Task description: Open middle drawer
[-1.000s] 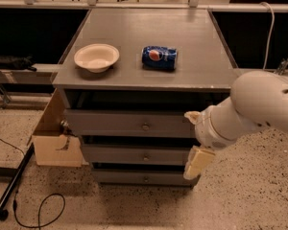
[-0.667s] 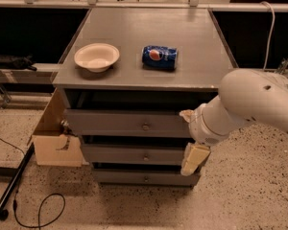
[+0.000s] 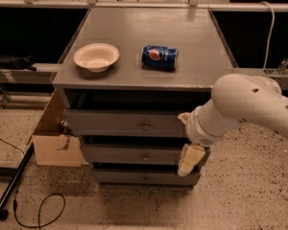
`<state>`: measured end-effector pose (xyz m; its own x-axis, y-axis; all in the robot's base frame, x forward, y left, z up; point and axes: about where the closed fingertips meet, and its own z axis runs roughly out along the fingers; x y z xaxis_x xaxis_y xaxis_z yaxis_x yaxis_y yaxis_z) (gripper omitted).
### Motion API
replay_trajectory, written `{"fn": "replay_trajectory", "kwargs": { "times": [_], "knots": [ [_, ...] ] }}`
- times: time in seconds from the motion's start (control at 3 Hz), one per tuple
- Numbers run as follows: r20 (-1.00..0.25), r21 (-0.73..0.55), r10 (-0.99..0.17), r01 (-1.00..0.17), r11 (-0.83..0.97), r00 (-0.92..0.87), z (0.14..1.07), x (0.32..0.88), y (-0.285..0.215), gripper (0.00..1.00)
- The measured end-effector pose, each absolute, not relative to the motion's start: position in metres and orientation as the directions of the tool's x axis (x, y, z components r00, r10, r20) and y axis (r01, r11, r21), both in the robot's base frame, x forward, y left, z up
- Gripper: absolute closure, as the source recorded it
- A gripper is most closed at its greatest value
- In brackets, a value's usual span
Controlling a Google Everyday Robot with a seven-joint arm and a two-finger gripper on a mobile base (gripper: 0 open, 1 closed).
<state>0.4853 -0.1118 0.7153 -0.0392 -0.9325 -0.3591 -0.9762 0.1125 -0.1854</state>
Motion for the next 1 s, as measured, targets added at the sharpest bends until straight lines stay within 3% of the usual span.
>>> {"fn": "replay_trajectory", "kwargs": {
  "times": [1.0],
  "knots": [
    [-0.428,0.0,-0.875,-0.968,0.25,-0.226,0.602,0.504,-0.131,0.0]
  ]
}}
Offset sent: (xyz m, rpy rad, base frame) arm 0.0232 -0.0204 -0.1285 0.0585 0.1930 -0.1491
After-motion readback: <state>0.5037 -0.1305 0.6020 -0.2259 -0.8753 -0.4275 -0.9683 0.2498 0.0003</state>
